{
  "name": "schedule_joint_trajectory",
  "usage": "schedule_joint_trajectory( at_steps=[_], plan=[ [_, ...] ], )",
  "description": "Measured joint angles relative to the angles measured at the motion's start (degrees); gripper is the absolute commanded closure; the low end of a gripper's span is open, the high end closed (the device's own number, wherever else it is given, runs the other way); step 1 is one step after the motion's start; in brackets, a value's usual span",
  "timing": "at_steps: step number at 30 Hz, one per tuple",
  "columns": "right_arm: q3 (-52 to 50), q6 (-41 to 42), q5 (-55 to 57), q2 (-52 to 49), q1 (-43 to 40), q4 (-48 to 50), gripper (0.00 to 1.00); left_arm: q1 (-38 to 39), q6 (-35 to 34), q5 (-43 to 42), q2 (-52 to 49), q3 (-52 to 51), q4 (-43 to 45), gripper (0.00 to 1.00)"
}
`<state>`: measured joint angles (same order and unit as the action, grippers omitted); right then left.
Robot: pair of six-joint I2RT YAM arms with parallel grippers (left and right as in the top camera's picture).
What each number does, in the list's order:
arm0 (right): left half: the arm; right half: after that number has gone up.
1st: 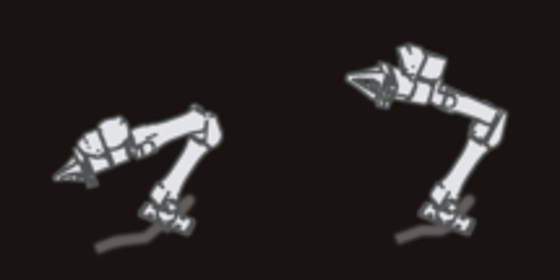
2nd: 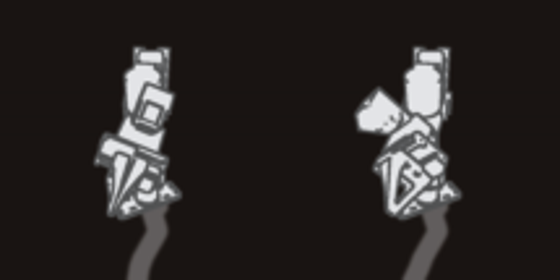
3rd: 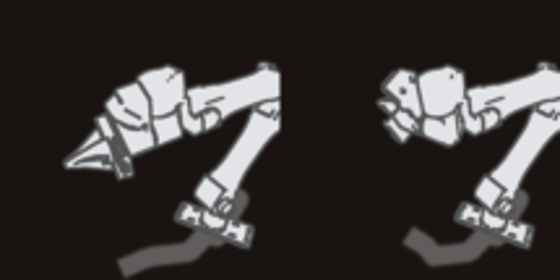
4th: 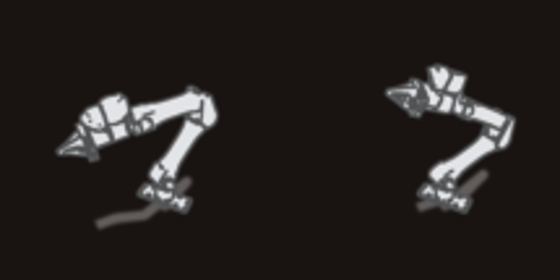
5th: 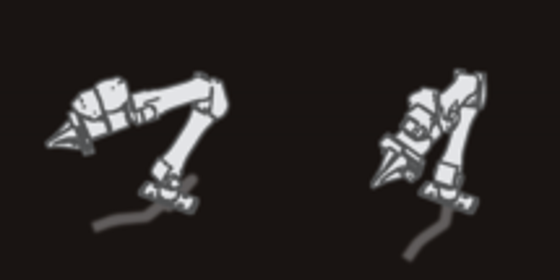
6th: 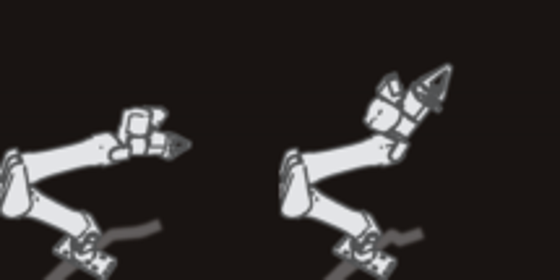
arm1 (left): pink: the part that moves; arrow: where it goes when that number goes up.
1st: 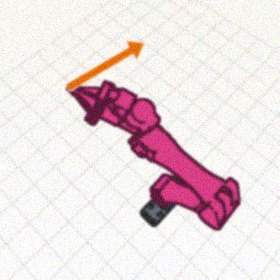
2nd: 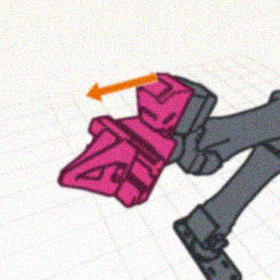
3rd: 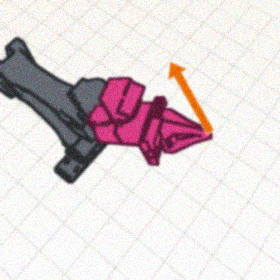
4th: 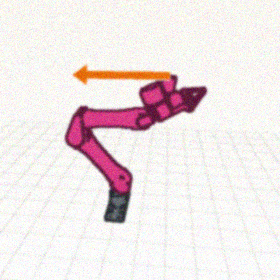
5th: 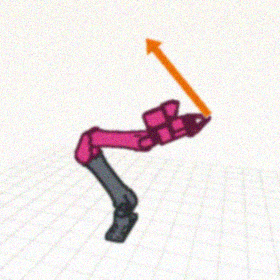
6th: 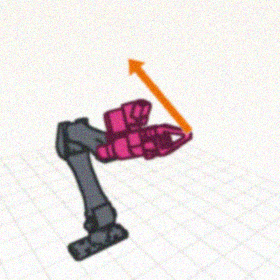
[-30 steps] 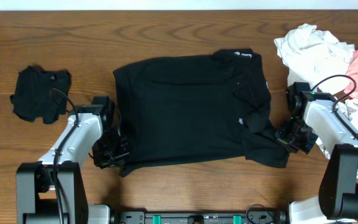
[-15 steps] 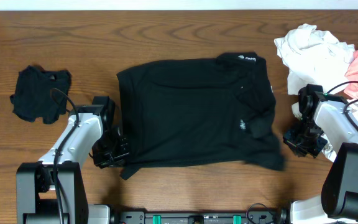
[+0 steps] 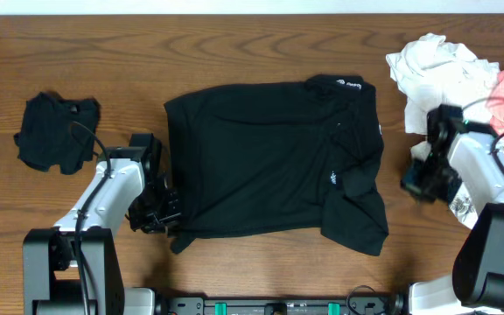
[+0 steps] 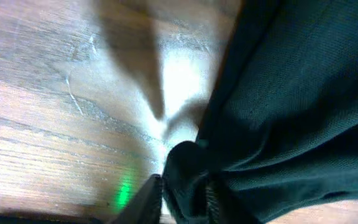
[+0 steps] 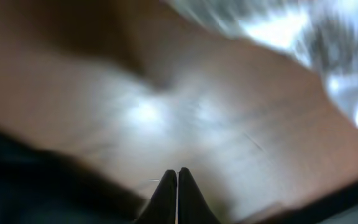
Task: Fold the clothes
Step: 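Release the shirt and move both grippers up to its top corners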
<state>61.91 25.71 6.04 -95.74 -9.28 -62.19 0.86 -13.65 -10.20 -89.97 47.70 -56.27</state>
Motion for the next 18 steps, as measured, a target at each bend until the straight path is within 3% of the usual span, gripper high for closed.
schedule_joint_trajectory(
  at_steps=[7, 11, 16, 18],
  plan=[
    [8.2, -9.5, -10.6, 0.0, 3.1, 3.7, 0.89, 0.0, 0.1, 0.1, 0.0, 0.5, 4.2, 0.66],
    [8.9, -13.2, -13.9, 0.0, 5.9, 6.4, 0.92, 0.0, 0.1, 0.1, 0.0, 2.4, 10.2, 0.66],
    [8.9, -15.8, -15.5, -0.1, 9.2, 11.5, 0.96, 0.0, 0.0, -0.4, 0.1, 5.1, 28.1, 0.81],
    [8.9, -16.2, -15.7, -0.5, 10.1, 13.5, 0.98, 0.0, 0.1, -0.5, 0.1, 5.5, 34.4, 0.81]
  ],
)
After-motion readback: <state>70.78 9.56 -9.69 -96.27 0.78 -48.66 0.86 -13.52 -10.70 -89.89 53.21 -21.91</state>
